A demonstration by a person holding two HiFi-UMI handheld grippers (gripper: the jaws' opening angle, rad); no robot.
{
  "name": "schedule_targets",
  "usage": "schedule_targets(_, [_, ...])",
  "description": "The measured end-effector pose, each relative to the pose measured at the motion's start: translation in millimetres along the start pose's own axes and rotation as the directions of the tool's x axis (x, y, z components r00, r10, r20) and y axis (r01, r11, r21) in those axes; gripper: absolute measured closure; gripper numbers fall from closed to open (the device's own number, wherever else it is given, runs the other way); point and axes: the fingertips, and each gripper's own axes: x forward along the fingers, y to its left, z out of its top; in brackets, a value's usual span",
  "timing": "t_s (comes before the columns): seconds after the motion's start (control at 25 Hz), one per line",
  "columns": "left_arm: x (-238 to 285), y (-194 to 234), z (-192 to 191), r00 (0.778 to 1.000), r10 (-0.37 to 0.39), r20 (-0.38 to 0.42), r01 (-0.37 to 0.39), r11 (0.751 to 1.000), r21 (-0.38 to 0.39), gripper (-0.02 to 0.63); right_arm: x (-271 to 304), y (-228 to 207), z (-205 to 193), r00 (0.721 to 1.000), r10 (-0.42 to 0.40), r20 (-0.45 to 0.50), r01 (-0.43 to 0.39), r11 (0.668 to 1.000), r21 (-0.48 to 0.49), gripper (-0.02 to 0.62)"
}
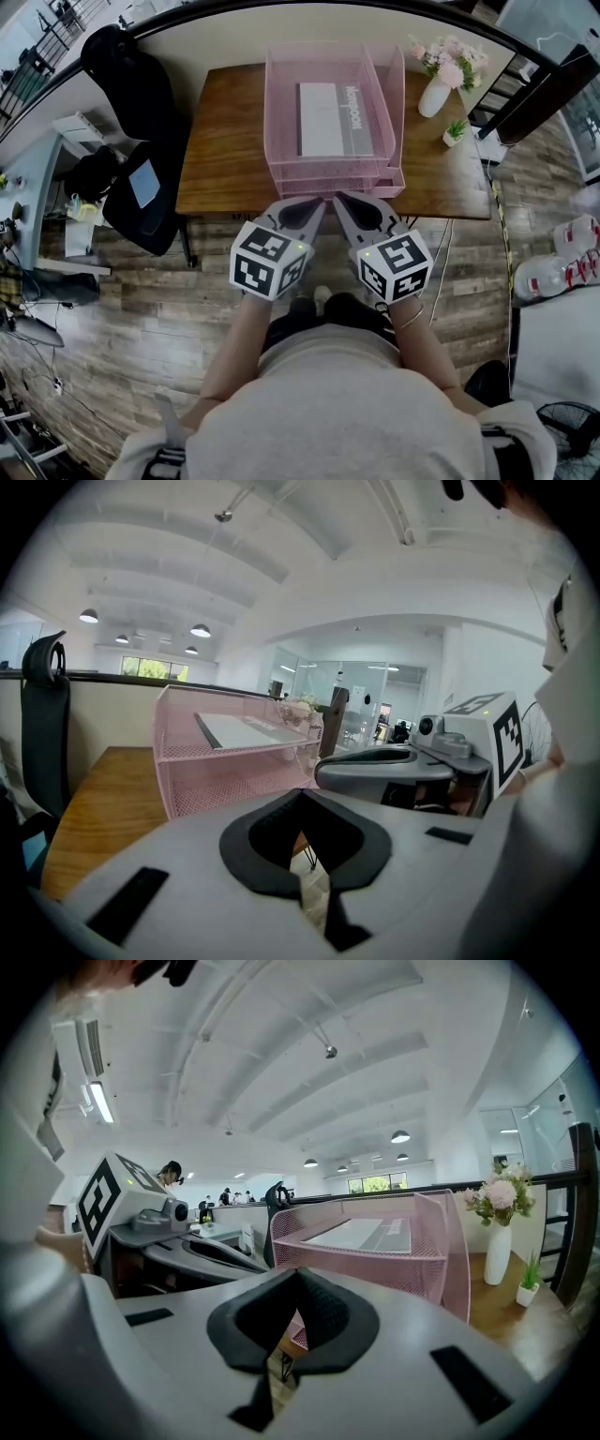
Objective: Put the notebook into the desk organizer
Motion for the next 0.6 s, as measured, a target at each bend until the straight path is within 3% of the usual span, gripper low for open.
schedule_targets(0.6, [3.1,1.1,1.4,1.0,0.002,0.003,-0.002,1.0,0.002,0.595,-1.0,-6.3,1.1,1.0,-0.008,0.027,0.007,1.0,0.027,0.588])
